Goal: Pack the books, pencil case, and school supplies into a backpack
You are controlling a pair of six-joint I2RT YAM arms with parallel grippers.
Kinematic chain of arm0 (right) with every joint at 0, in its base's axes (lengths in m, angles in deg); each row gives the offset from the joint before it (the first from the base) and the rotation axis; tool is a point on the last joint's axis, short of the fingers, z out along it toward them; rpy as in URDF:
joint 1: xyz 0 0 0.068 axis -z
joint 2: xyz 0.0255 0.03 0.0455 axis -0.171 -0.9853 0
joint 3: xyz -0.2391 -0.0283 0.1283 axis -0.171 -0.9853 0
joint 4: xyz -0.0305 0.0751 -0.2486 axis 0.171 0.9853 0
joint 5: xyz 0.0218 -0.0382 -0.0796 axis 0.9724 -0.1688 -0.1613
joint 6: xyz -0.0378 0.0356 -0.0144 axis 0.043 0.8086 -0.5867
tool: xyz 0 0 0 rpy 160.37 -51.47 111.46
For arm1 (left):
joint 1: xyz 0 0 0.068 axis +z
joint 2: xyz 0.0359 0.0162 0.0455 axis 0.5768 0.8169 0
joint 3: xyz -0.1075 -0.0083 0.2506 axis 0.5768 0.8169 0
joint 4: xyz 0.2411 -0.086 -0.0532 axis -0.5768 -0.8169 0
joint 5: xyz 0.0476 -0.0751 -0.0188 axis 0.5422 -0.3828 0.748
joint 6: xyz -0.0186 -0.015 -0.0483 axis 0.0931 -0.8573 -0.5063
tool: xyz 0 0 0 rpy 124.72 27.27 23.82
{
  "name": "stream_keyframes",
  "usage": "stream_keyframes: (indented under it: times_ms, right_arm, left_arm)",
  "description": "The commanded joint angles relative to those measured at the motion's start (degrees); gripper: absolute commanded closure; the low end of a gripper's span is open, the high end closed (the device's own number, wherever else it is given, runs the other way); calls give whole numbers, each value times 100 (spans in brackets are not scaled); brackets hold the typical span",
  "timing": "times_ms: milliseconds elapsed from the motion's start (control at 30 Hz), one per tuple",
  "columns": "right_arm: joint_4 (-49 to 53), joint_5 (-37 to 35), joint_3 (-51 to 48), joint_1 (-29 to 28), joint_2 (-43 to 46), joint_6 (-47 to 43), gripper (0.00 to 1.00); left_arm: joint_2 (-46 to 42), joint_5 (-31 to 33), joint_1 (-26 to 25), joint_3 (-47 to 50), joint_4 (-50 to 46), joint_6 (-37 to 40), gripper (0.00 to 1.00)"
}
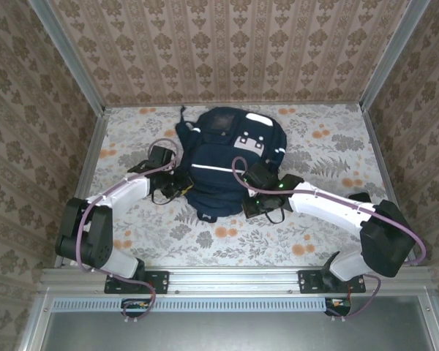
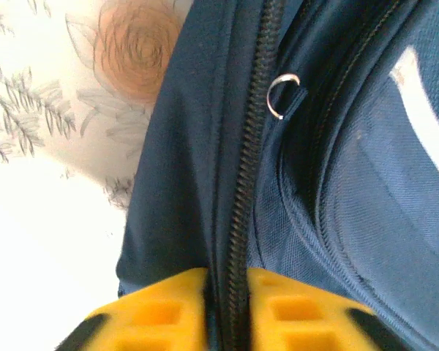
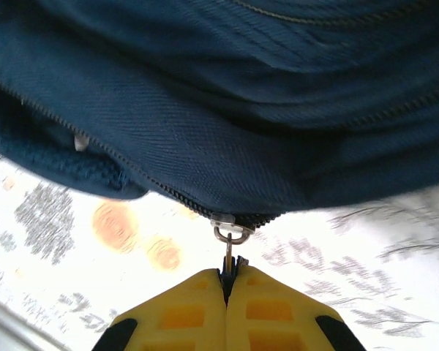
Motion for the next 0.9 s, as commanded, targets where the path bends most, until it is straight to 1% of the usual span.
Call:
stream_keyframes:
  times_ms: [0, 33, 100, 167, 200, 367, 433, 533, 633, 800, 867]
  right_arm:
    - [-336, 532, 81, -167, -111, 254, 100]
    - [-366, 467, 151, -167, -202, 302, 100]
    - [-445, 423, 274, -176, -360, 330, 100]
    - [-514, 411, 389, -178, -470, 338, 100]
    - [-554, 436, 436, -181, -521, 334, 100]
    - [-583, 467, 556, -176, -656, 310, 100]
    - [-588, 467, 540, -173, -671, 329, 100]
    - [-572, 425, 516, -177, -651, 358, 100]
    - [-582, 384, 478, -169, -629, 396, 100]
    - [-551, 367, 490, -171, -629, 403, 100]
    - [-524, 342, 501, -176, -614, 402, 100]
  left_arm:
    - [-53, 366, 39, -291, -168, 298, 62]
    - [-119, 393, 38, -273, -233, 254, 56]
    - [-300, 378, 36, -196, -343, 130, 48]
    - [-524, 383, -7, -92, -465, -66, 43]
    - [-651, 362, -55, -21, -459, -178, 42]
    - [-1021, 196, -463, 263, -218, -794, 42]
    - [-1022, 165, -772, 359, -65, -1063, 44]
    - [-1048, 424, -1016, 501, -27, -1429, 48]
    - [-1034, 695, -1078, 654, -32, -1625, 50]
    - [-774, 621, -1146, 729, 330, -1773, 52]
    - [-648, 597, -1161, 720, 431, -1783, 54]
